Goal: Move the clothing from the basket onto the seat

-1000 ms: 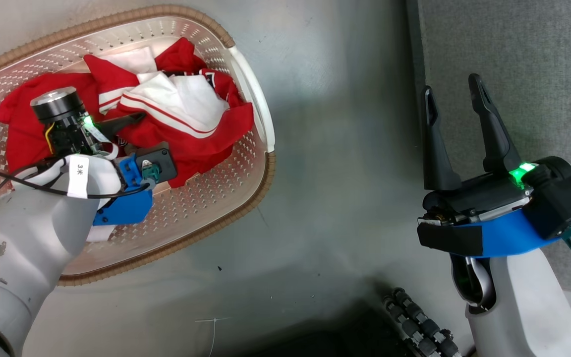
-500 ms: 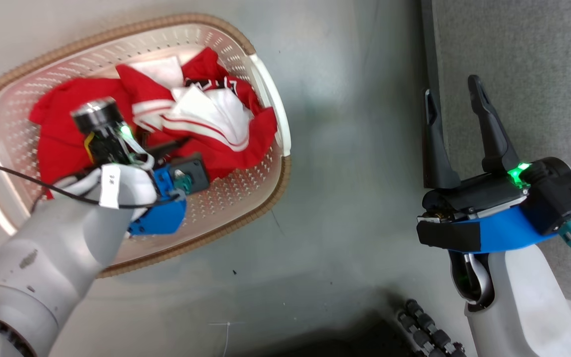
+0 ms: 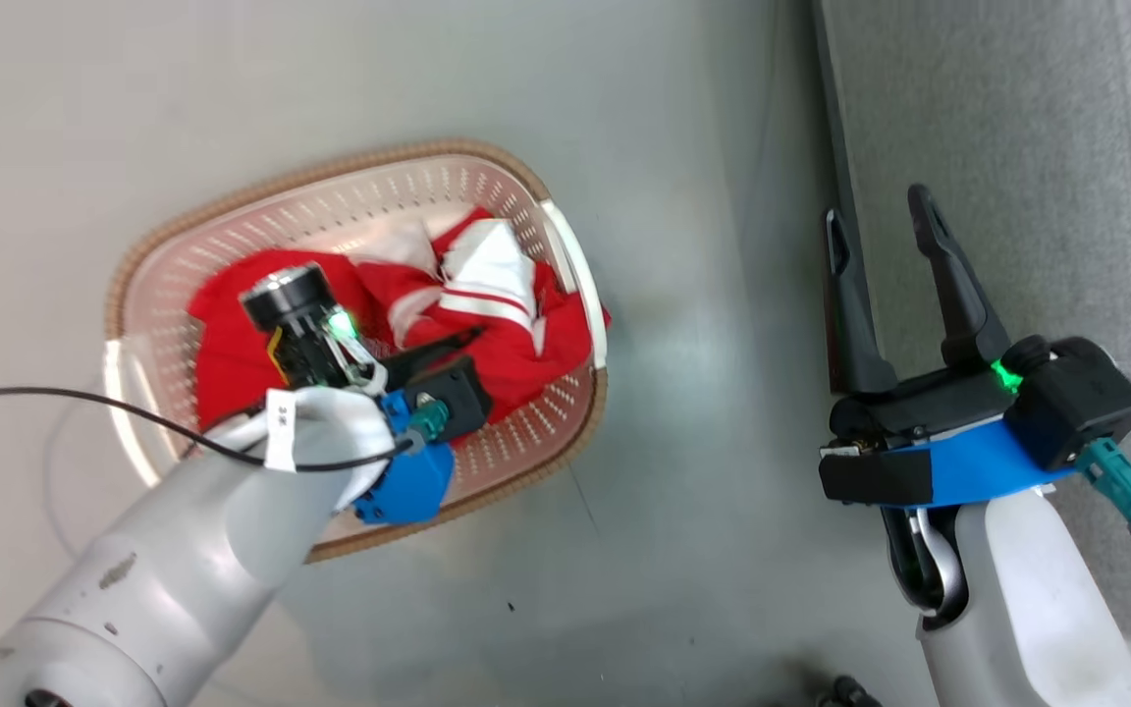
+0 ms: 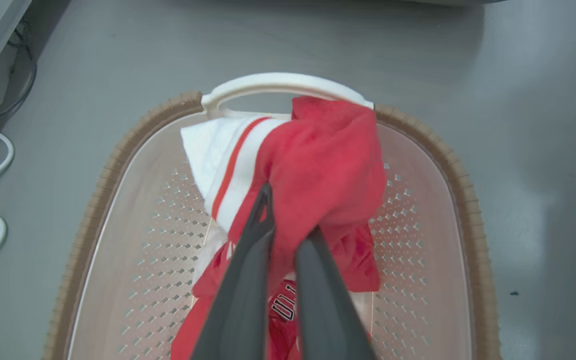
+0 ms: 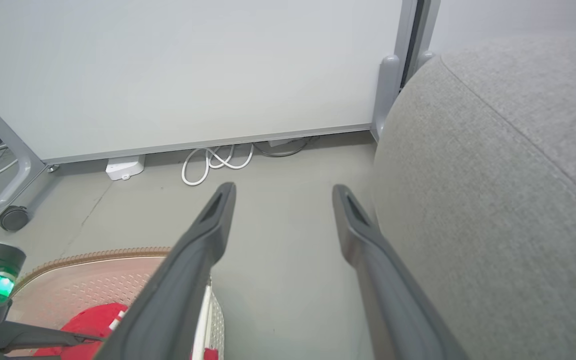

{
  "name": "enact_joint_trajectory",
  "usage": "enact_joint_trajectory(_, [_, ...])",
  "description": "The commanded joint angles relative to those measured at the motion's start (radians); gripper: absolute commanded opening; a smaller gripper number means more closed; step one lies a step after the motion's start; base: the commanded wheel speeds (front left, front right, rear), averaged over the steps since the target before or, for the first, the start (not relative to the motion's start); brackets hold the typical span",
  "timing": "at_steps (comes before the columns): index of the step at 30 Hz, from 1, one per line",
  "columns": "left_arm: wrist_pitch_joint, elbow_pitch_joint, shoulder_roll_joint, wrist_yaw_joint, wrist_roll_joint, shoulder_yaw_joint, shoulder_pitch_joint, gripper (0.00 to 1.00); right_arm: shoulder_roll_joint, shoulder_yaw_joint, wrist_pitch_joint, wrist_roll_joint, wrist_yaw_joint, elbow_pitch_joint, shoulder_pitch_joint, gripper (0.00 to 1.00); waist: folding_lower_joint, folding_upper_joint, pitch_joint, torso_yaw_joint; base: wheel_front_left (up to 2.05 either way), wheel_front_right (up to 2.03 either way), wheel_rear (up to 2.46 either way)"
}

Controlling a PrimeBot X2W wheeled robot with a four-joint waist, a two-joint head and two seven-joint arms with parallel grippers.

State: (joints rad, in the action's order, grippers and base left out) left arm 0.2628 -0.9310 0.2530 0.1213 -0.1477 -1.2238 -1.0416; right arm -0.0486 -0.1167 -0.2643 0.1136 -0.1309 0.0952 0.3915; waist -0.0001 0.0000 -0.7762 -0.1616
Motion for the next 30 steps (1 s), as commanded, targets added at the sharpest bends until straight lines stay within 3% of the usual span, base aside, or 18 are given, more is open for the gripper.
enact_joint_trajectory(1, [0.003,0.025,-0.004,-0.005,-0.012,0.016,0.028,0.00,-0.003,0.007,0.000,-0.011,0.000,0.011,-0.016,1.00,0.0001,0.0000,0.071,0.032,0.00,0.00,0.00])
enact_joint_trajectory(14, [0.003,0.190,-0.018,-0.033,-0.070,0.151,0.170,0.00,-0.003,0.015,0.000,-0.044,0.000,0.070,-0.096,1.00,0.0001,0.0000,0.298,0.122,0.00,0.00,0.00])
enact_joint_trajectory(30, [0.003,0.304,-0.058,-0.028,-0.110,0.308,0.295,0.00,-0.003,0.028,0.000,-0.047,0.000,0.120,-0.223,1.00,0.0001,0.0000,0.548,0.196,0.00,0.00,0.00])
